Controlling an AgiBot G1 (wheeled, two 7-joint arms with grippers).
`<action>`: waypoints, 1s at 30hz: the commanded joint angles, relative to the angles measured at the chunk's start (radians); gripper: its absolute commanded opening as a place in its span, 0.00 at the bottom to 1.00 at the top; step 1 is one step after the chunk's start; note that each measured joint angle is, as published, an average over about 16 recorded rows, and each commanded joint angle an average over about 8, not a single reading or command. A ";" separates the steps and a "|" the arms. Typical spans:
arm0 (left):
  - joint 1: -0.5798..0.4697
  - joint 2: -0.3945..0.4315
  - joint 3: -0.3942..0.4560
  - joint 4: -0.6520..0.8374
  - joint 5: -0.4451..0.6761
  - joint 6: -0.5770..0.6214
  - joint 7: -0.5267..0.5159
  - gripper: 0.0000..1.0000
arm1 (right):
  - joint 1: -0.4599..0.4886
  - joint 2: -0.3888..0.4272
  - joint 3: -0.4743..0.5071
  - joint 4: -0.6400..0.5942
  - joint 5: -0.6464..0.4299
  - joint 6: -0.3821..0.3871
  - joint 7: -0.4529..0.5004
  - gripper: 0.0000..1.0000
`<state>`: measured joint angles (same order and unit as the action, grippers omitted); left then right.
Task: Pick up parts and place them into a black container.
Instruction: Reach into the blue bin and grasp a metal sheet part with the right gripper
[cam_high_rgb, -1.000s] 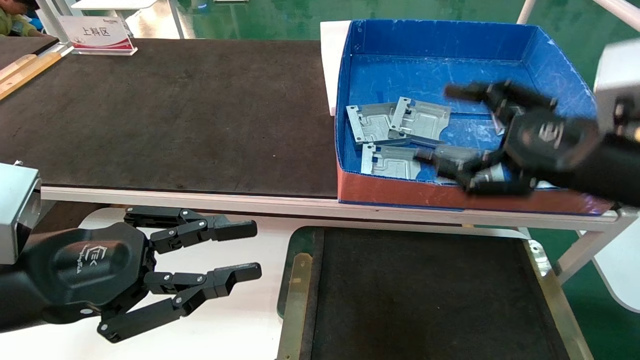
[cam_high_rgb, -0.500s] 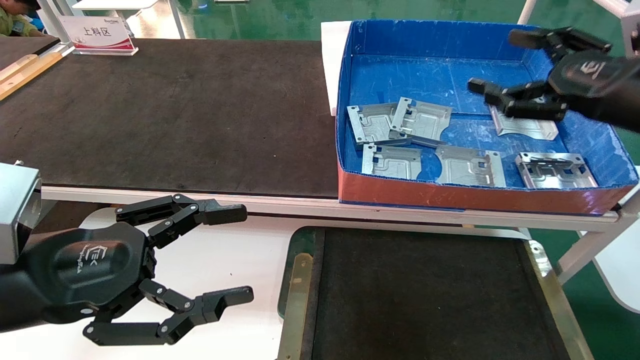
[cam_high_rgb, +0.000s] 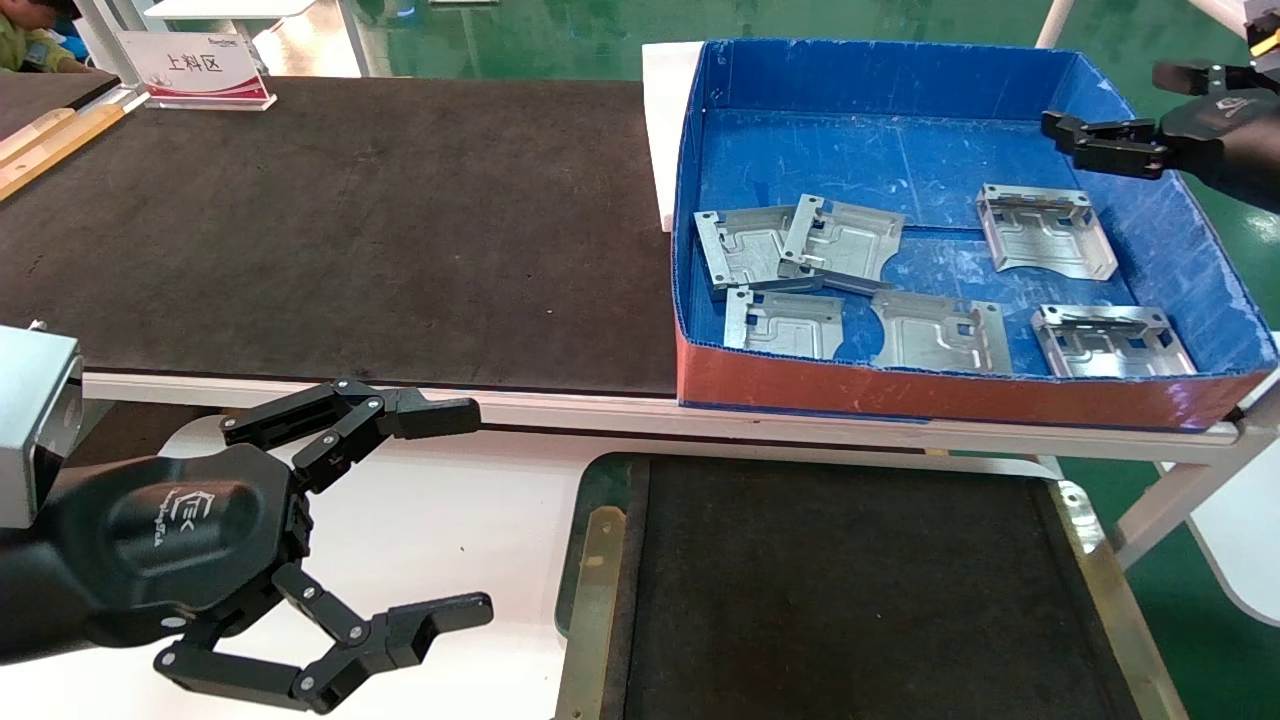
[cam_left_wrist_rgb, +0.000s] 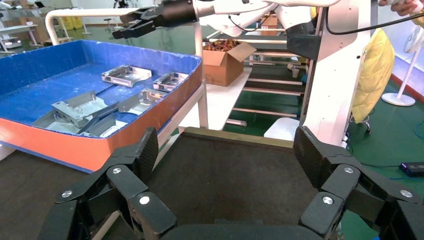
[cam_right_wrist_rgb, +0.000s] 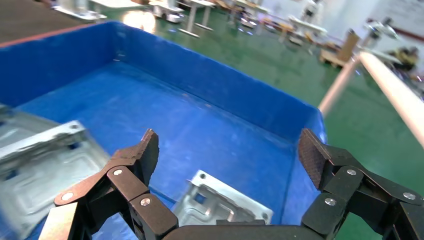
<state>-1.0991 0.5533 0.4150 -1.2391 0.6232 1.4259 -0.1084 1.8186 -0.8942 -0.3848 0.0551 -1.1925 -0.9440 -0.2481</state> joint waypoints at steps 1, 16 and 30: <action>0.000 0.000 0.000 0.000 0.000 0.000 0.000 1.00 | 0.008 -0.015 0.002 -0.028 0.002 0.050 0.005 1.00; 0.000 0.000 0.000 0.000 0.000 0.000 0.000 1.00 | 0.054 -0.075 -0.083 -0.151 -0.124 0.106 0.281 1.00; 0.000 0.000 0.000 0.000 0.000 0.000 0.000 1.00 | 0.044 -0.128 -0.111 -0.160 -0.167 0.190 0.484 1.00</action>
<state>-1.0991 0.5532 0.4151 -1.2391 0.6231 1.4259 -0.1083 1.8608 -1.0218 -0.4980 -0.1031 -1.3622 -0.7525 0.2284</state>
